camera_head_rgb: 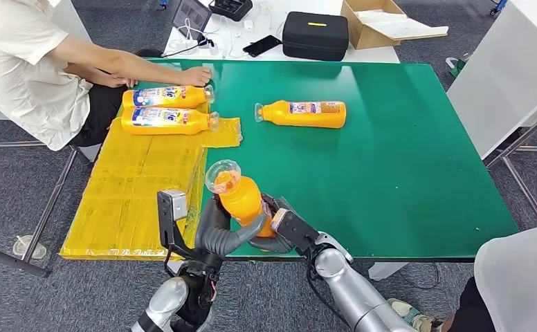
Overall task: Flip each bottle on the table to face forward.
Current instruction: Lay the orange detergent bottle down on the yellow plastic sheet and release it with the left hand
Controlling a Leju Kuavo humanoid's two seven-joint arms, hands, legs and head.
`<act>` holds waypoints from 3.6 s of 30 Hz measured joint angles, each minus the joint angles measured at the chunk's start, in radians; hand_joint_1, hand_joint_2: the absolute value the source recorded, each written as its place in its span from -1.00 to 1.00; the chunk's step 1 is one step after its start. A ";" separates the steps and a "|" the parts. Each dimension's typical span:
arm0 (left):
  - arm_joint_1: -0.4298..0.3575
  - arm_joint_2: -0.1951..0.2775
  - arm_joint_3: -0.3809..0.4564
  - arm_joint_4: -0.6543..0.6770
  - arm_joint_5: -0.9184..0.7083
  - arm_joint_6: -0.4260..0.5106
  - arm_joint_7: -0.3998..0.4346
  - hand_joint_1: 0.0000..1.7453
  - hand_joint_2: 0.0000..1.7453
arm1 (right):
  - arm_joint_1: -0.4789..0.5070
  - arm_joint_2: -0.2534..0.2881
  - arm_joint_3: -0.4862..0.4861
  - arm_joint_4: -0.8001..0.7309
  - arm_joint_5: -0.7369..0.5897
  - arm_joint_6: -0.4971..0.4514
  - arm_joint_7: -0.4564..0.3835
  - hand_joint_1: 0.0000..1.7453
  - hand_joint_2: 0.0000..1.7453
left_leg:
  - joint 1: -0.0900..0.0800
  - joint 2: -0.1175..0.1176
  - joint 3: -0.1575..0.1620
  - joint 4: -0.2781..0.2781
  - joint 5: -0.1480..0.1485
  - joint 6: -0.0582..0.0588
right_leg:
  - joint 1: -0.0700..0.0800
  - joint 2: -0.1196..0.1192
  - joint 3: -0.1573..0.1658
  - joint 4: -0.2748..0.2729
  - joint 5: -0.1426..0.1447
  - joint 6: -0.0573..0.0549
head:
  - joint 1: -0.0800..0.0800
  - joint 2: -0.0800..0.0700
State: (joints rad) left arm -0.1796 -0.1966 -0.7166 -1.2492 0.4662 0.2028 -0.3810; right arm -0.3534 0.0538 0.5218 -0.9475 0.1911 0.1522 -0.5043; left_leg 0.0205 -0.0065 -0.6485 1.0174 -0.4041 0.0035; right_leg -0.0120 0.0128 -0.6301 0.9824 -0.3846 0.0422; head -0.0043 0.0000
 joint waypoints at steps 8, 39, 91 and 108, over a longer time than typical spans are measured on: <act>-0.009 0.000 0.005 0.000 0.018 -0.015 0.010 -0.96 1.00 | -0.018 -0.002 0.010 0.000 -0.009 0.012 -0.002 1.00 1.00 | 0.000 0.000 0.000 0.000 0.000 0.000 | 0.000 0.000 0.000 0.000 0.000 0.000 | 0.000 0.000; -0.049 -0.020 0.008 0.053 -0.087 0.029 -0.135 1.00 1.00 | -0.056 -0.023 0.000 -0.044 -0.121 0.019 0.022 -1.00 1.00 | 0.000 -0.001 0.000 0.000 0.000 0.000 | 0.000 -0.001 0.000 0.000 0.000 0.000 | 0.000 0.000; -0.095 0.081 0.279 0.164 -1.451 0.455 0.138 1.00 1.00 | 0.087 0.088 -0.431 -0.144 -0.037 -0.669 -0.193 -1.00 -1.00 | 0.000 -0.002 -0.001 0.000 0.001 0.000 | 0.000 -0.002 -0.001 0.000 0.000 0.000 | 0.000 0.000; -0.369 0.162 0.143 0.496 -1.752 0.019 0.319 1.00 1.00 | 0.095 0.115 -0.483 -0.144 -0.052 -0.585 -0.195 -1.00 -1.00 | 0.000 -0.002 -0.001 0.000 0.003 -0.001 | 0.000 -0.002 -0.001 0.000 0.001 0.000 | 0.000 0.000</act>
State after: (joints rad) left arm -0.5483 -0.0349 -0.5735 -0.7529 -1.2861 0.2221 -0.0625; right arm -0.2581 0.1690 0.0385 -1.0918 0.1392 -0.4324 -0.6989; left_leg 0.0206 -0.0085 -0.6498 1.0176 -0.4008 0.0028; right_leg -0.0122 0.0110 -0.6315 0.9829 -0.3839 0.0424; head -0.0042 0.0000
